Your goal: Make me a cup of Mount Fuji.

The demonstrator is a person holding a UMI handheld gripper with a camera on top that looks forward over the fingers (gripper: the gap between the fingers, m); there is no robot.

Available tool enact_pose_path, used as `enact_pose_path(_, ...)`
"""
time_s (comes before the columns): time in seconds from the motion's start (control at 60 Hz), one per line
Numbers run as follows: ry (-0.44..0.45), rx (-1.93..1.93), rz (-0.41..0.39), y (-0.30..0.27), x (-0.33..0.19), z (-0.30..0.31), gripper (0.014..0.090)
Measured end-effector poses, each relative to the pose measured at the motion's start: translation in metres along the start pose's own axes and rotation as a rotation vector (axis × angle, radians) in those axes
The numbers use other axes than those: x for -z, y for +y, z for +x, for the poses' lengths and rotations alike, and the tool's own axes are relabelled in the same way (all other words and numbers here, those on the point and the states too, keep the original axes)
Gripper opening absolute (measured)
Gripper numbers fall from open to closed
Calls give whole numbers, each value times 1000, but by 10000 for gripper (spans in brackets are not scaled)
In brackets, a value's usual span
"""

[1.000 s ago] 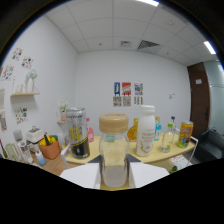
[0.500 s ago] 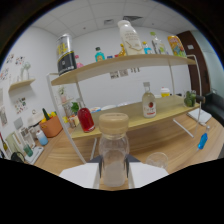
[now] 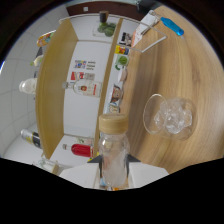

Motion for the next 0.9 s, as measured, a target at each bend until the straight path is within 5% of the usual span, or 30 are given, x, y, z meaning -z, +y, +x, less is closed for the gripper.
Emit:
enact_pose_path(0.267, -142, -438, 16, -8, -6, -17, 374)
enact_pose_path(0.533, -174, -501, 11, -10, -6, -24, 375)
enact_pose_path(0.9, -40, 430, 128, -17, 17, -72, 376)
